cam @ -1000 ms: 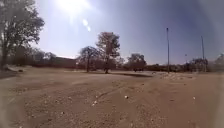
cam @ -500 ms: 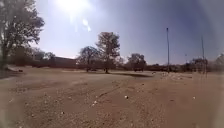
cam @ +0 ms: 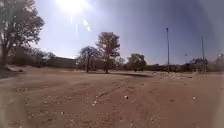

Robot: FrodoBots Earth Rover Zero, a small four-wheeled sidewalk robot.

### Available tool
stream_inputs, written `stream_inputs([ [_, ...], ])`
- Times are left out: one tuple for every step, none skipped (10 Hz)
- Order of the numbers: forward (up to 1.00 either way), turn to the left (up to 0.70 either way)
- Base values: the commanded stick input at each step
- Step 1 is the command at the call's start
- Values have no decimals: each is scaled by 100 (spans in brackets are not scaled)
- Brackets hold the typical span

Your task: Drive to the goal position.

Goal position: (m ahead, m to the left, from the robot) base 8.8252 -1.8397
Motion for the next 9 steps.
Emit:
stream_inputs([
  [50,0],
  [50,0],
  [50,0],
  [50,0],
  [50,0],
  [50,0],
  [50,0],
  [50,0],
  [50,0],
])
